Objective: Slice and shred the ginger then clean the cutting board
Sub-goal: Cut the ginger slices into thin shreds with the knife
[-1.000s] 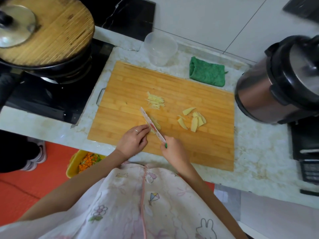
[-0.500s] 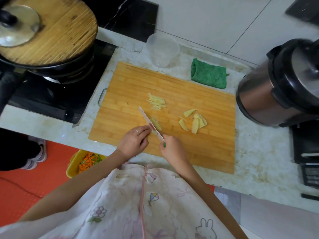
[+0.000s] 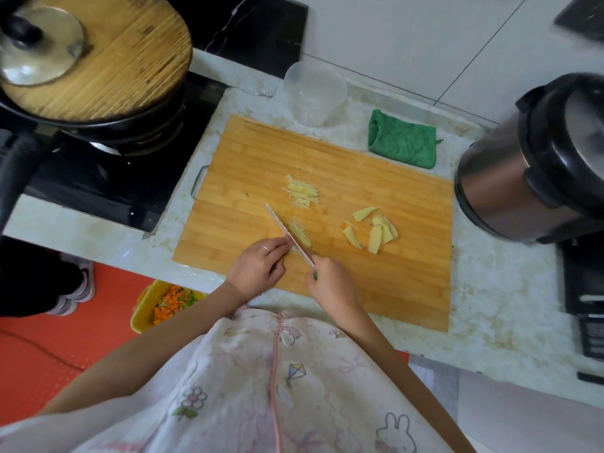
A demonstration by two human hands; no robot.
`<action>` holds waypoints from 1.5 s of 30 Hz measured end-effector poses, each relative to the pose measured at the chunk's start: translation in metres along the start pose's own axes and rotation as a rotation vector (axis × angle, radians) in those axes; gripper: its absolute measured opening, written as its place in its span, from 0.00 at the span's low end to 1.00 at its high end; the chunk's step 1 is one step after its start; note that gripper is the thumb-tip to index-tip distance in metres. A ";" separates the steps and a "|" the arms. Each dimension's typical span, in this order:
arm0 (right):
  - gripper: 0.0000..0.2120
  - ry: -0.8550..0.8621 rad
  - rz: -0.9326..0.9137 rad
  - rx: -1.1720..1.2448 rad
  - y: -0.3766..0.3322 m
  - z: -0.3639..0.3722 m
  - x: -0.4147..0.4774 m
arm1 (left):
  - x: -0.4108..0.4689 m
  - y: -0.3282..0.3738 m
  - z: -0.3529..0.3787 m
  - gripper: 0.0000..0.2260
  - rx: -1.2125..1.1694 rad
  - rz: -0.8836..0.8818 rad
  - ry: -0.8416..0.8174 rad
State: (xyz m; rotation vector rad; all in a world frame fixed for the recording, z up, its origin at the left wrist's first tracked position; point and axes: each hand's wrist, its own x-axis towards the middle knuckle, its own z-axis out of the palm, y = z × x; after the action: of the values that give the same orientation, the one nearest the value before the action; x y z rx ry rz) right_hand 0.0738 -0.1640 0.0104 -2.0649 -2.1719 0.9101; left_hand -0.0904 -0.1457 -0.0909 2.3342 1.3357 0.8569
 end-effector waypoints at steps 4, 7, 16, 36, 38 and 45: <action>0.04 -0.009 -0.014 -0.040 0.001 0.004 0.001 | 0.000 -0.002 0.001 0.14 0.008 0.014 -0.006; 0.09 0.002 -0.029 -0.048 0.002 0.006 0.002 | -0.001 -0.004 0.003 0.14 0.012 0.010 -0.023; 0.22 0.003 -0.061 -0.097 0.004 0.011 0.009 | -0.001 -0.008 0.005 0.13 0.022 0.026 -0.042; 0.11 0.062 0.022 0.191 0.016 -0.004 0.022 | 0.001 -0.003 0.001 0.14 0.027 0.044 -0.035; 0.11 0.043 0.002 0.144 0.018 -0.004 0.015 | 0.000 -0.004 0.001 0.14 0.029 0.063 -0.044; 0.20 0.044 -0.088 -0.076 0.019 -0.004 0.002 | 0.003 -0.006 0.001 0.16 0.051 0.100 -0.120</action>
State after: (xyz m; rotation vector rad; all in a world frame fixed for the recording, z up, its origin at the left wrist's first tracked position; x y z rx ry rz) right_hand 0.0923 -0.1610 0.0052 -1.9818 -2.2884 0.7782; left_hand -0.0930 -0.1403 -0.0937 2.4675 1.2146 0.7058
